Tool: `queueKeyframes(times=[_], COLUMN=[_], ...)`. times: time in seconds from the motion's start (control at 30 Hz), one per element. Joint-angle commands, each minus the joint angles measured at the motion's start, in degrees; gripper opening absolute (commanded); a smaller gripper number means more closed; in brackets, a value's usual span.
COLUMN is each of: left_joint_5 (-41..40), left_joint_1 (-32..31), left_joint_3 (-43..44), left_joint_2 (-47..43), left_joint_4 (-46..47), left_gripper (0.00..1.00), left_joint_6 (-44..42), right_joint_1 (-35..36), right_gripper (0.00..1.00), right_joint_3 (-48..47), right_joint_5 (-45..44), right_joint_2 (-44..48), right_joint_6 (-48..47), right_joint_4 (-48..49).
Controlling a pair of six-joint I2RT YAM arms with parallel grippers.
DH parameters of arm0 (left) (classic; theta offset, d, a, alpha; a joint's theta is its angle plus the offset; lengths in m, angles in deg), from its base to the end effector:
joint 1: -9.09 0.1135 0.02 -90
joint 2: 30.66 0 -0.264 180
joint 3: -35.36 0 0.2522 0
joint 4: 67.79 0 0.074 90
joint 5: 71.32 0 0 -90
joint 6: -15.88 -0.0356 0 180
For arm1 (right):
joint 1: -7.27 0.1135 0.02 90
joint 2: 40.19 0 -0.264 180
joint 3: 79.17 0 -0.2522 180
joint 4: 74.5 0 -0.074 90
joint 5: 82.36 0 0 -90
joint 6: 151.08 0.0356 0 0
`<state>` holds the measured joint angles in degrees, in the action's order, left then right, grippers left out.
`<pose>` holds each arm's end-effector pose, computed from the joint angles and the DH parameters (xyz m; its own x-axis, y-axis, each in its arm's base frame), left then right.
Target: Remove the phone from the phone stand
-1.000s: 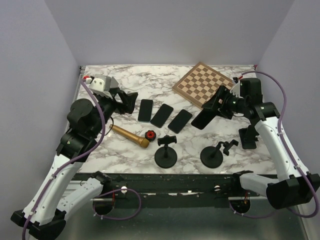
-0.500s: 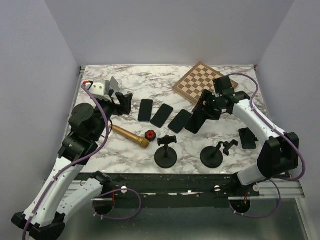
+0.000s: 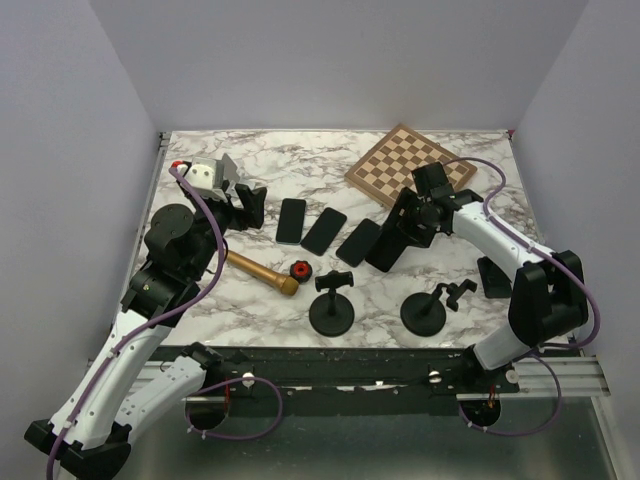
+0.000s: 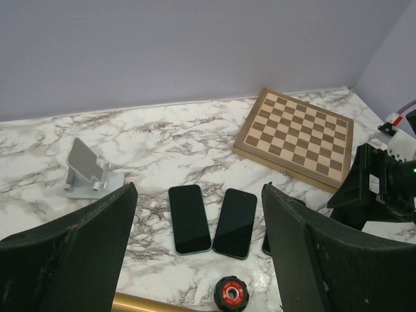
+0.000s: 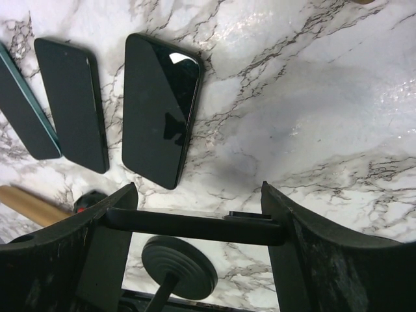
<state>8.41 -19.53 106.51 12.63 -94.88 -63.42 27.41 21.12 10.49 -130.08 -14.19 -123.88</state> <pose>0.1433 -0.0710 0.4138 -0.0469 -0.1825 -0.9821 0.3116 0.9314 -0.1880 0.3029 0.1130 0.2385 -0.8215 0.4754 -0.3149 0.3398 0.8516 0.3992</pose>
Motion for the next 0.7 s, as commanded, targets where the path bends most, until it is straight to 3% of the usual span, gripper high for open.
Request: queueKeyframes(times=[0.0, 0.67], left_joint_5=[-1.78, -1.94], left_joint_1=[-0.21, -0.16], left_joint_3=[-0.43, -0.69], left_joint_2=[-0.13, 0.22], left_joint_4=[0.62, 0.83], left_gripper=[0.85, 0.85], left_joint_6=[-0.68, -0.65], right_joint_1=[0.07, 0.07], right_gripper=[0.01, 0.06], right_joint_3=[1.79, 6.80], right_joint_5=[-2.65, -9.37], right_joint_2=[-1.46, -5.55], right_joint_6=[3.17, 8.59], right_joint_4=[3.78, 10.13])
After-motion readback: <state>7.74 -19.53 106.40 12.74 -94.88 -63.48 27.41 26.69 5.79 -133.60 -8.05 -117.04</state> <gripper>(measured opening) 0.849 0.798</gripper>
